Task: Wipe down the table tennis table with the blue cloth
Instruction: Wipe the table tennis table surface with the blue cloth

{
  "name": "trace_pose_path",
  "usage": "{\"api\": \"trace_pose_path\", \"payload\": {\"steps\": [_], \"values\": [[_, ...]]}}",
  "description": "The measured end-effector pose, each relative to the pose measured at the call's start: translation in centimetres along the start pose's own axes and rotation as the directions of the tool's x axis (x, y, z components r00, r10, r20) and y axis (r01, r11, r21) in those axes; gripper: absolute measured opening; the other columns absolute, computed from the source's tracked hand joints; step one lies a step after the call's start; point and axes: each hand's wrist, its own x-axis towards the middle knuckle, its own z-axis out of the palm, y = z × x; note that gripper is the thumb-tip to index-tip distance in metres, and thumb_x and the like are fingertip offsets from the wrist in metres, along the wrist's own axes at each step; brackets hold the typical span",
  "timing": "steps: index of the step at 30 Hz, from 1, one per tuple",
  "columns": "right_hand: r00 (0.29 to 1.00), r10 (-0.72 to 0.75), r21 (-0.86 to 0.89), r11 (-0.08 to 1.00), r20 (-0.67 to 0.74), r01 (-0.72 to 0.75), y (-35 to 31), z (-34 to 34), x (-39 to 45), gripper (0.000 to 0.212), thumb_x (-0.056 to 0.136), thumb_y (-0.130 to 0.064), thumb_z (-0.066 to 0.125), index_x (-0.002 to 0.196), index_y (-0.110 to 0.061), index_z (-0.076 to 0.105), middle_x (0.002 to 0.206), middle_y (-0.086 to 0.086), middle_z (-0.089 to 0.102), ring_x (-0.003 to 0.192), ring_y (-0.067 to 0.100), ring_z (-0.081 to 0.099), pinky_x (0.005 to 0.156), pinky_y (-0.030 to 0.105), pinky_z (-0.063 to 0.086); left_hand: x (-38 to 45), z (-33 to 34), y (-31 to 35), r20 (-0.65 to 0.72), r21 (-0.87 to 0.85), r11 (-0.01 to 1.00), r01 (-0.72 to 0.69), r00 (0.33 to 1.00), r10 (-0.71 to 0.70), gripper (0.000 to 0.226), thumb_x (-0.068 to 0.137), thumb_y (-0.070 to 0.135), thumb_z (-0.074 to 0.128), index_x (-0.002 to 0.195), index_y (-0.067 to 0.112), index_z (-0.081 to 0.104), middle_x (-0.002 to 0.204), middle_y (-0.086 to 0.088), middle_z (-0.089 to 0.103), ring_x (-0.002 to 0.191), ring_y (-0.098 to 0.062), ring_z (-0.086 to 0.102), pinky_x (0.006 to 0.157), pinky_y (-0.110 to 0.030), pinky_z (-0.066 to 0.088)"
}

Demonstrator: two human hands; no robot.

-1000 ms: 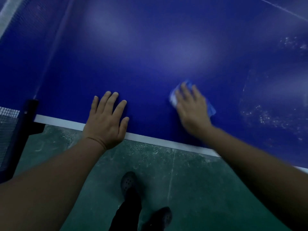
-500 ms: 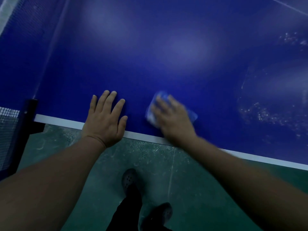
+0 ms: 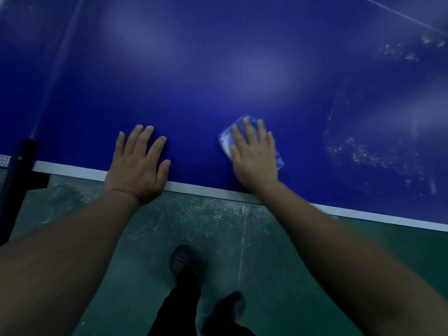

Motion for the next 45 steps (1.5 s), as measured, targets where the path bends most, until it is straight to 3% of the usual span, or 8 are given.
{"api": "trace_pose_path", "payload": {"steps": [3, 11, 14, 20, 23, 29, 40, 45], "values": [[0.991, -0.074, 0.051, 0.996, 0.110, 0.069, 2.4, 0.0, -5.4, 0.058, 0.104, -0.045, 0.016, 0.158, -0.026, 0.027, 0.168, 0.000, 0.013, 0.154, 0.031, 0.004, 0.122, 0.047, 0.004, -0.1, 0.1, 0.1, 0.008, 0.019, 1.000, 0.002, 1.000, -0.002, 0.068, 0.097, 0.050, 0.022, 0.149, 0.009, 0.040, 0.159, -0.020, 0.029, 0.150, -0.036, 0.018, 0.123, -0.052, 0.004], [0.794, 0.601, -0.039, 0.799, 0.091, -0.601, 16.3, -1.7, -9.6, 0.059, 0.106, -0.040, 0.015, 0.160, -0.016, 0.013, 0.168, 0.003, -0.009, 0.152, 0.035, -0.016, 0.123, 0.056, -0.003, 0.0, 0.1, 0.4, 0.032, 0.070, 0.997, 0.030, 0.999, -0.032, 0.071, 0.097, 0.052, 0.017, 0.150, 0.010, 0.037, 0.161, -0.019, 0.026, 0.151, -0.036, 0.016, 0.122, -0.052, 0.004], [0.821, 0.568, 0.023, 0.822, 0.054, -0.570, 11.0, -1.1, -7.2, 0.056, 0.106, -0.030, 0.022, 0.159, -0.013, 0.017, 0.169, 0.004, -0.002, 0.153, 0.037, -0.008, 0.122, 0.055, -0.001, -0.2, -0.3, 0.5, 0.051, 0.119, 0.992, 0.048, 0.997, -0.054, 0.071, 0.097, 0.053, 0.016, 0.151, 0.010, 0.035, 0.161, -0.018, 0.024, 0.151, -0.035, 0.016, 0.121, -0.056, 0.008], [0.984, 0.142, 0.146, 0.977, 0.110, -0.157, 3.7, -0.3, -4.6, 0.057, 0.107, -0.041, 0.019, 0.160, -0.022, 0.012, 0.168, -0.006, -0.004, 0.153, 0.027, -0.014, 0.123, 0.049, -0.006, 0.1, -0.5, 9.1, -0.075, -0.062, 0.998, -0.007, 0.997, 0.003, 0.062, 0.095, 0.042, 0.032, 0.143, 0.005, 0.042, 0.160, -0.020, 0.025, 0.151, -0.035, 0.016, 0.122, -0.054, 0.002], [0.949, 0.294, 0.104, 0.946, 0.117, -0.306, 11.0, -0.3, -6.5, 0.055, 0.107, -0.040, 0.017, 0.160, -0.027, 0.010, 0.168, -0.007, -0.004, 0.153, 0.028, -0.011, 0.123, 0.051, -0.001, 1.2, 1.2, 15.9, -0.078, -0.136, 0.986, -0.093, 0.993, 0.083, 0.061, 0.095, 0.041, 0.034, 0.142, 0.005, 0.046, 0.159, -0.019, 0.032, 0.150, -0.034, 0.022, 0.123, -0.055, 0.009], [0.701, 0.701, 0.109, 0.693, 0.128, -0.713, 25.5, -1.5, -13.5, 0.058, 0.106, -0.043, 0.012, 0.161, -0.024, 0.006, 0.168, -0.004, -0.011, 0.153, 0.029, -0.013, 0.123, 0.054, 0.002, 3.0, 4.6, 22.5, 0.073, -0.070, 0.994, -0.078, 0.994, 0.083, 0.071, 0.099, 0.051, 0.015, 0.155, 0.010, 0.031, 0.167, -0.011, 0.016, 0.156, -0.026, 0.003, 0.125, -0.051, -0.003], [0.963, 0.264, 0.139, 0.953, 0.061, -0.270, 12.6, -0.9, 1.2, 0.058, 0.107, -0.039, 0.022, 0.160, -0.022, 0.006, 0.168, 0.004, -0.007, 0.152, 0.036, -0.016, 0.121, 0.059, -0.004, 3.2, 5.3, 22.4, 0.031, -0.022, 0.995, -0.100, 0.994, 0.100, 0.064, 0.100, 0.043, 0.026, 0.150, 0.004, 0.040, 0.162, -0.018, 0.027, 0.153, -0.034, 0.016, 0.122, -0.060, 0.007], [0.745, 0.666, 0.013, 0.745, 0.039, -0.667, 28.2, -1.4, -3.4, 0.063, 0.098, -0.023, 0.034, 0.159, -0.018, 0.015, 0.168, 0.009, 0.009, 0.150, 0.048, 0.006, 0.115, 0.068, 0.011, 3.2, 5.1, 22.5, 0.035, -0.016, 0.996, -0.089, 0.995, 0.089, 0.065, 0.099, 0.044, 0.027, 0.150, 0.005, 0.039, 0.163, -0.017, 0.025, 0.154, -0.033, 0.012, 0.123, -0.058, 0.003]]}}
